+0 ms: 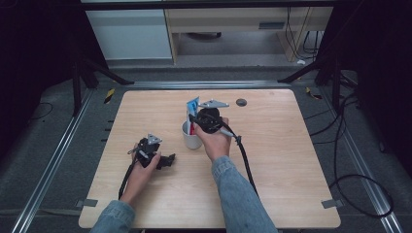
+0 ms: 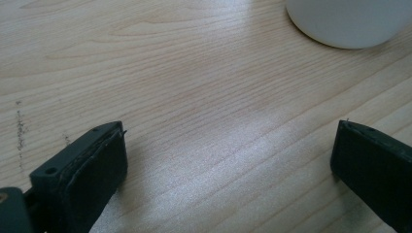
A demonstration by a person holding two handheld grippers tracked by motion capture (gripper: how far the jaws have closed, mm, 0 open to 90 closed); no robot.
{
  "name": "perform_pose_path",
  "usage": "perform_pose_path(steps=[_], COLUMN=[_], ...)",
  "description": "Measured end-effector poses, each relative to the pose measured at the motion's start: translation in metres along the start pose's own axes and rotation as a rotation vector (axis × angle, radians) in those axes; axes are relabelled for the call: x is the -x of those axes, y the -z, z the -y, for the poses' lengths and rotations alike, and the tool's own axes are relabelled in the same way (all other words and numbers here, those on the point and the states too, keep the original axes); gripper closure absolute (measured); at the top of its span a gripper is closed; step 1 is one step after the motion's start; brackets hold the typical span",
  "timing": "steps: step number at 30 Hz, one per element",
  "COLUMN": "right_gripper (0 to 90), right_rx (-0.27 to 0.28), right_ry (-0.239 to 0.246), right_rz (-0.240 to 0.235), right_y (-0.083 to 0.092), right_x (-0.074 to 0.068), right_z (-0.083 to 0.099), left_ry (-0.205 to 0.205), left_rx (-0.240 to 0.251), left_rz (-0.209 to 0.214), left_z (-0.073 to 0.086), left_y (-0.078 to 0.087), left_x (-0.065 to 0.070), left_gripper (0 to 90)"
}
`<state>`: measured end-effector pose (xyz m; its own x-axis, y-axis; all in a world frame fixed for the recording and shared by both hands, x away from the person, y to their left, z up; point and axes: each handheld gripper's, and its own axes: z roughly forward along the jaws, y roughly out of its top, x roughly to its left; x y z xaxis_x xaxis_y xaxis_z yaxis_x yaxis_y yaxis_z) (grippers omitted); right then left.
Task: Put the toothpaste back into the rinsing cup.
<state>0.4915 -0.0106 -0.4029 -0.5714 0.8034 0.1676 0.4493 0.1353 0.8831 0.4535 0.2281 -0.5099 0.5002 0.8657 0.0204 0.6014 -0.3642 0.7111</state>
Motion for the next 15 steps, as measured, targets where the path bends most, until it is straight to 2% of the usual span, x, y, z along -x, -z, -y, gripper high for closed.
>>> perform_pose_path(steps=[15], right_gripper=[74.4], right_rx=[-0.014], right_ry=[-0.048], right_rz=[-0.022], right_y=[-0.0036], right_x=[0.0053], right_z=[0.0061], left_ry=[-0.005], left_rx=[-0.003], left_rz=[0.001], left_z=[-0.0002], left_y=[0.0000], left_x=[-0.0005], left_gripper=[0.0])
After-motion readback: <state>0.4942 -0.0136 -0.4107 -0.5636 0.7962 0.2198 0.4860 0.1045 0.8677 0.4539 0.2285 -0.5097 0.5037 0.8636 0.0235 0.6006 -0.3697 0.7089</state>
